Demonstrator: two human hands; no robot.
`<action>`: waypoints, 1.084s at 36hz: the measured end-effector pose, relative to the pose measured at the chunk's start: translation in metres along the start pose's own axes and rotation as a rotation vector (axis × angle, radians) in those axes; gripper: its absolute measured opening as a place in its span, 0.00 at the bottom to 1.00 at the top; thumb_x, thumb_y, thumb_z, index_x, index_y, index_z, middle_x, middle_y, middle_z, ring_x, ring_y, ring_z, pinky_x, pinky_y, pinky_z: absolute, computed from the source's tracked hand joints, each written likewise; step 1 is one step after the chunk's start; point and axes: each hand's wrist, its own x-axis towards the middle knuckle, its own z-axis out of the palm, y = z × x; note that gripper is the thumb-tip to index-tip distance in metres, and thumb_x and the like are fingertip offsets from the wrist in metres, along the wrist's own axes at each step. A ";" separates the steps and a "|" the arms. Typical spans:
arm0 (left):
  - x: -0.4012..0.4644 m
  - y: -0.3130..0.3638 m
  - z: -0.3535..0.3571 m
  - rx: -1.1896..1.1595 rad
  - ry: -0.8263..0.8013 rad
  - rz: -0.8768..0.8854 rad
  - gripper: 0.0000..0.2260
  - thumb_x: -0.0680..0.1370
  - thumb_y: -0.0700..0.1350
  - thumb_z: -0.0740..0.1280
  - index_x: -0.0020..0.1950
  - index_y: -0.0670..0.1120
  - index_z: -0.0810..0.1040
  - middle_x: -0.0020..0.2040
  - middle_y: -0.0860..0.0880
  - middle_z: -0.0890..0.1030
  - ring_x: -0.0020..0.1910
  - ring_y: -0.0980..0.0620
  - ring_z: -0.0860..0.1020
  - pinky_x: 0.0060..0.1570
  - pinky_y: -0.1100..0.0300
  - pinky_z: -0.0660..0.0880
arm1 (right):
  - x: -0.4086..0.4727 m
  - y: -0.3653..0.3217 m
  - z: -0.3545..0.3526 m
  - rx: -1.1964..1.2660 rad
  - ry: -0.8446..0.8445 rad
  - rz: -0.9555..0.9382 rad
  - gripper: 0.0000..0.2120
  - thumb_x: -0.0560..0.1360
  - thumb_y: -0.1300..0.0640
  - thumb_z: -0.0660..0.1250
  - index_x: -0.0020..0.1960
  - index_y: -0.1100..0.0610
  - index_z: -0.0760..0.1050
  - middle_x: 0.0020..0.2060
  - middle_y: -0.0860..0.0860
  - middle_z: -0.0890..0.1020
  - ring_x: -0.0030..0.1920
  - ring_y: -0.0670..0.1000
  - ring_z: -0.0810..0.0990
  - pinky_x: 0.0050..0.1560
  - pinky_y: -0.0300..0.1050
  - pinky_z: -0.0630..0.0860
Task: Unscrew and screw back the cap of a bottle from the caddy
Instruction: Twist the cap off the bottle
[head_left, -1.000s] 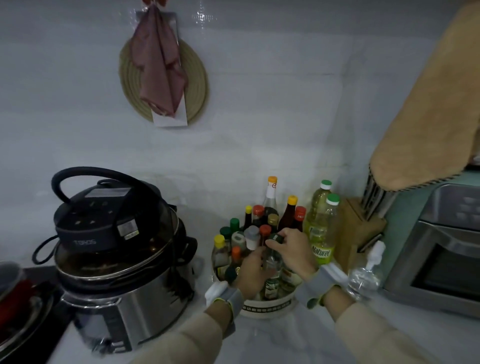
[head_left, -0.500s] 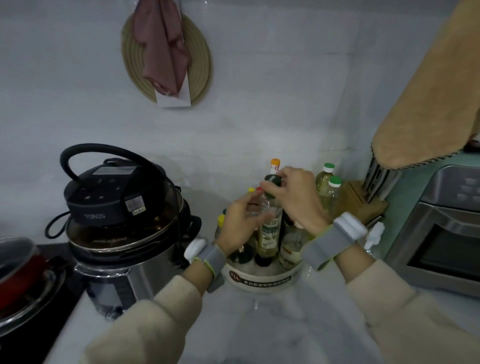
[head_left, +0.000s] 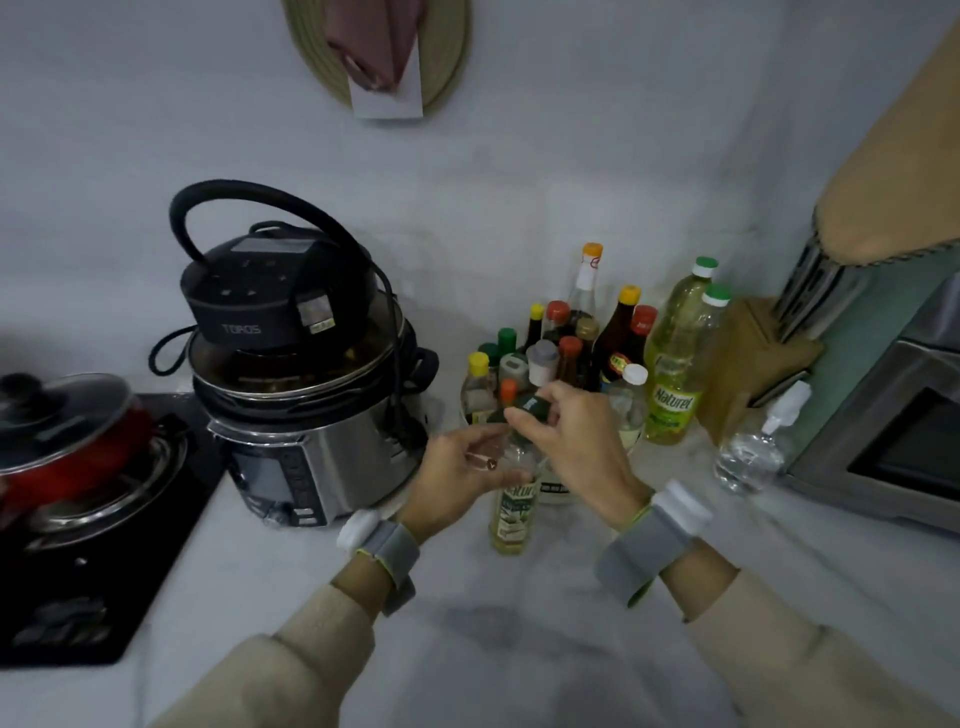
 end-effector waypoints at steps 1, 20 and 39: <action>-0.004 -0.004 0.001 -0.002 -0.002 -0.014 0.27 0.58 0.55 0.76 0.56 0.51 0.79 0.46 0.53 0.83 0.42 0.62 0.78 0.43 0.66 0.77 | -0.003 0.002 0.005 0.000 -0.012 0.016 0.14 0.71 0.49 0.71 0.39 0.61 0.77 0.26 0.48 0.74 0.29 0.47 0.71 0.28 0.38 0.63; -0.030 -0.034 0.005 0.099 -0.030 -0.064 0.24 0.64 0.47 0.78 0.59 0.50 0.78 0.51 0.54 0.82 0.48 0.56 0.79 0.46 0.59 0.78 | -0.035 0.002 0.029 -0.002 -0.066 0.034 0.13 0.72 0.50 0.71 0.46 0.60 0.79 0.27 0.39 0.69 0.27 0.36 0.68 0.31 0.28 0.67; -0.020 -0.021 0.021 -0.046 -0.060 -0.077 0.27 0.63 0.49 0.79 0.60 0.54 0.73 0.56 0.54 0.80 0.54 0.55 0.76 0.52 0.61 0.72 | 0.000 0.000 0.000 -0.174 -0.123 0.154 0.31 0.77 0.34 0.49 0.24 0.54 0.63 0.21 0.49 0.68 0.25 0.50 0.70 0.30 0.44 0.65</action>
